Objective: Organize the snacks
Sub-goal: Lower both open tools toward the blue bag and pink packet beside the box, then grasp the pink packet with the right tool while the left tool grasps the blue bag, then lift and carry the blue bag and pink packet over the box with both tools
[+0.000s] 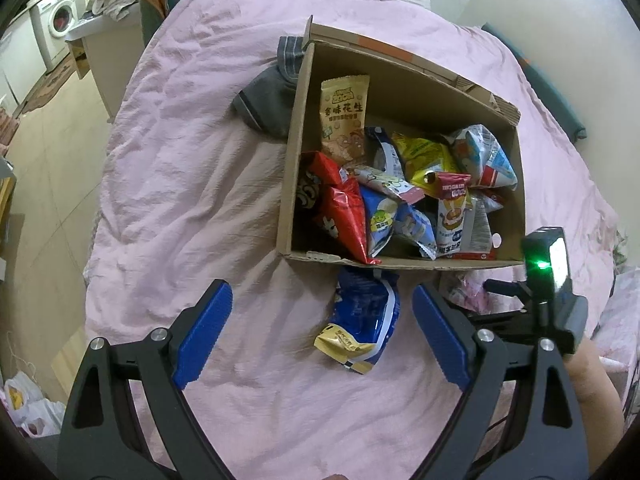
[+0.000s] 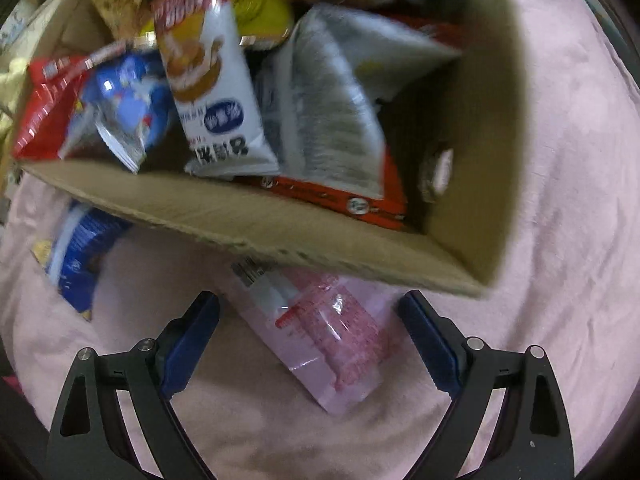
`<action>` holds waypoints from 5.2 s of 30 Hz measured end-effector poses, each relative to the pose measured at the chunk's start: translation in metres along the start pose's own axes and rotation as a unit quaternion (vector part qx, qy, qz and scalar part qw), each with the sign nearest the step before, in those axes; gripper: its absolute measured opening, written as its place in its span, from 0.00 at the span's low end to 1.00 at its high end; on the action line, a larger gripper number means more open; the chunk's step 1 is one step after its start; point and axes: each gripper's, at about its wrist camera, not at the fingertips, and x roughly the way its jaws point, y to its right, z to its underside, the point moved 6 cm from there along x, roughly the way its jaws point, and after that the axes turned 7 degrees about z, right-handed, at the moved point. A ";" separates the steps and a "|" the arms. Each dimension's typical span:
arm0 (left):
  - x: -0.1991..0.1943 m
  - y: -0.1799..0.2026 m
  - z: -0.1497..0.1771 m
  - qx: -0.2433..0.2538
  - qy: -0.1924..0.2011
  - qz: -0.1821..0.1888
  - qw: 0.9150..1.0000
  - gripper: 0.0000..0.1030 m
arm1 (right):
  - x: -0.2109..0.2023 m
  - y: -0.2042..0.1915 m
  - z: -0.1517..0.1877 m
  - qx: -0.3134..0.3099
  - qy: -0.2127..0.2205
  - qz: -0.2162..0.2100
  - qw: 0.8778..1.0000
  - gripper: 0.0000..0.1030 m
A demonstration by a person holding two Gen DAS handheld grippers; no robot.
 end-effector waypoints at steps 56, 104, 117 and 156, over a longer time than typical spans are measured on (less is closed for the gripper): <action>0.068 0.030 0.032 0.051 -0.087 -0.032 0.994 0.87 | -0.057 -0.033 0.052 0.122 0.046 -0.181 0.975 0.21; -0.044 0.027 0.025 0.033 0.036 -0.076 0.996 0.25 | -0.154 -0.026 0.032 0.109 0.202 -0.234 0.945 0.21; -0.052 0.045 -0.040 0.041 0.085 -0.056 0.994 0.25 | -0.186 0.008 -0.025 0.140 0.231 -0.209 0.940 0.21; 0.045 0.041 -0.089 0.032 0.037 0.017 0.999 0.27 | -0.107 -0.015 -0.099 0.134 0.196 -0.233 0.943 0.27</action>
